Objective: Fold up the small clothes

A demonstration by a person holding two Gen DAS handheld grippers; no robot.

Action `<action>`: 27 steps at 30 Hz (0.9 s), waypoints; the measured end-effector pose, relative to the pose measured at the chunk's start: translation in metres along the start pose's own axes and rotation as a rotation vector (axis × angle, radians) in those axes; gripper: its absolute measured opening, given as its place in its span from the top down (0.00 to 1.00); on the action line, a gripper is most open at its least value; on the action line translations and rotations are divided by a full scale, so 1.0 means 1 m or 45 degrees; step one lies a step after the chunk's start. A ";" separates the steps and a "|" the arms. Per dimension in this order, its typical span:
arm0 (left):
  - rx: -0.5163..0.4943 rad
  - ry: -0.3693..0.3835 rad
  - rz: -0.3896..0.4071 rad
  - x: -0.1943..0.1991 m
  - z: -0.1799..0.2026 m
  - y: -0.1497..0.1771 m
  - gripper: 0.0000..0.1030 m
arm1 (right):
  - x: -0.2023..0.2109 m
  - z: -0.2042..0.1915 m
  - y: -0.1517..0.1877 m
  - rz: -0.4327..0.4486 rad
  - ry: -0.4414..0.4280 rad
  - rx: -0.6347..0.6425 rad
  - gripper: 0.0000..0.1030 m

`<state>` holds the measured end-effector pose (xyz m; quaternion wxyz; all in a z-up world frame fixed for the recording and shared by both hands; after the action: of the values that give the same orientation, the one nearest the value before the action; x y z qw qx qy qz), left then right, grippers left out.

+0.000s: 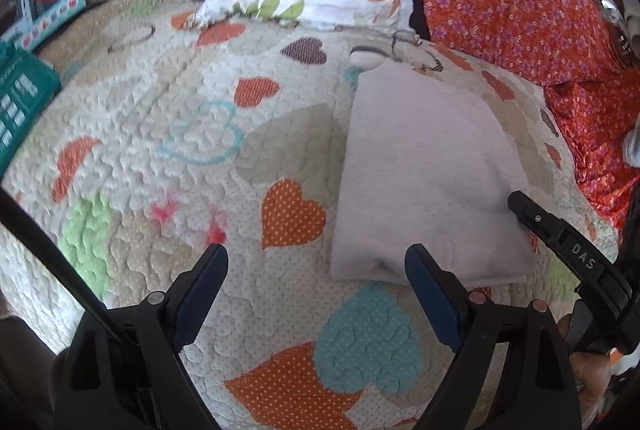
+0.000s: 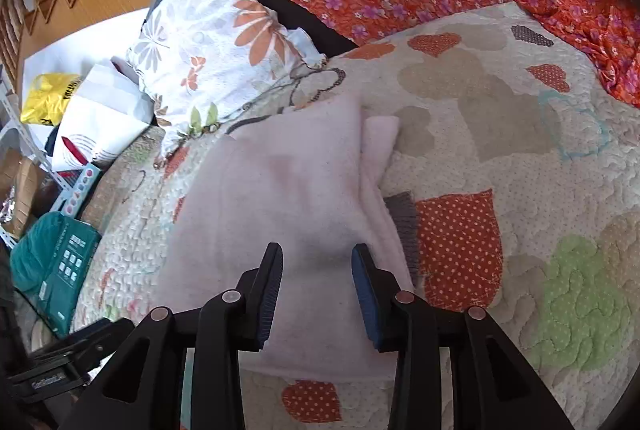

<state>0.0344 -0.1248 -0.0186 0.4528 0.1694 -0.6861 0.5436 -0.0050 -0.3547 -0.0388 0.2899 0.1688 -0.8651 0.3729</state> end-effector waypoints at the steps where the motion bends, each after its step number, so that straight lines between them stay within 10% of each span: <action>1: -0.024 -0.024 0.030 0.006 0.003 -0.003 0.13 | 0.002 0.002 0.001 -0.001 0.001 -0.002 0.62; 10: -0.087 -0.348 0.481 0.103 -0.014 -0.040 0.00 | 0.012 0.003 0.008 0.077 0.135 0.098 0.53; 14: -0.062 -0.348 0.620 0.150 -0.024 -0.048 0.00 | 0.025 -0.004 0.015 0.113 0.166 0.150 0.49; 20: -0.005 -0.151 0.620 0.160 -0.023 -0.042 0.00 | 0.056 -0.009 0.045 0.137 0.180 0.158 0.42; 27: -0.026 -0.138 0.295 0.096 -0.010 0.007 0.00 | 0.086 -0.003 0.070 0.189 0.293 0.253 0.34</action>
<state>-0.0177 -0.0885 0.0549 0.3508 0.1136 -0.7302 0.5752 -0.1059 -0.3123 -0.0210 0.3405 0.0885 -0.7951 0.4939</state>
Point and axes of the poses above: each gripper's, at about its wrist camera, not at the fingertips, and x roughly against the way its jaws point, z to its right, y to its underside, the point moved 10 cm from there along -x, roughly the way its jaws point, and after that the axes turned 11 degrees about -x, right-handed, at the moved point
